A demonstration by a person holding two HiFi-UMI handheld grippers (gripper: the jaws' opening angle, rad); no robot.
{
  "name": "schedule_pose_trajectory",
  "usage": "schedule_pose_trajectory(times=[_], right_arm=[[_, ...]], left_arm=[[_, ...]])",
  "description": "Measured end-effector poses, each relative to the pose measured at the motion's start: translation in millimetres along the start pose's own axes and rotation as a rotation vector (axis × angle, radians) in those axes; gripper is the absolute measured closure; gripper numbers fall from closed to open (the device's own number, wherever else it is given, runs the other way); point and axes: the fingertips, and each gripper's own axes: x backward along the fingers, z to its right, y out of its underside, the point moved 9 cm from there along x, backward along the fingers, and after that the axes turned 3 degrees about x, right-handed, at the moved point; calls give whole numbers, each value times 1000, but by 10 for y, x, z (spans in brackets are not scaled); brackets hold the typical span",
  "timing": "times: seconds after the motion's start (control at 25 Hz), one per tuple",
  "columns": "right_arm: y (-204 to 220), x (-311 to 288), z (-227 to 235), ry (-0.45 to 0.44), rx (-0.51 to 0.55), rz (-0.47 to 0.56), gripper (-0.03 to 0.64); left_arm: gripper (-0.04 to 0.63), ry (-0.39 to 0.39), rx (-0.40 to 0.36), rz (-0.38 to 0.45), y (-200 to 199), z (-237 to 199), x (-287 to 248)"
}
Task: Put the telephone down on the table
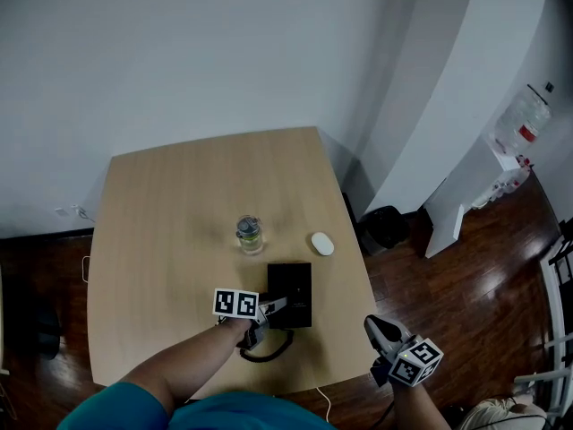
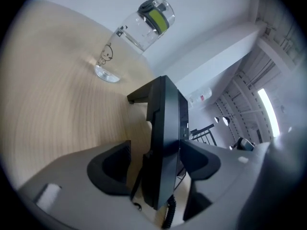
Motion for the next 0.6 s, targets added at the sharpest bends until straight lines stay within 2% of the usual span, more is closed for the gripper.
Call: schedule_pose_trajectory(times=[0.16, 0.32, 0.52, 0.6], right_arm=[[-7, 16, -70, -3, 8, 14, 617], [-17, 34, -194, -2, 10, 24, 617], [-70, -23, -487, -17, 25, 31, 617], [-76, -58, -675, -26, 25, 34, 617]], left_arm=[[292, -27, -32, 50, 59, -36, 300], [393, 46, -125, 140, 116, 70, 774], [586, 151, -259, 273, 155, 238, 1588], [592, 176, -307, 309, 207, 259, 1951]])
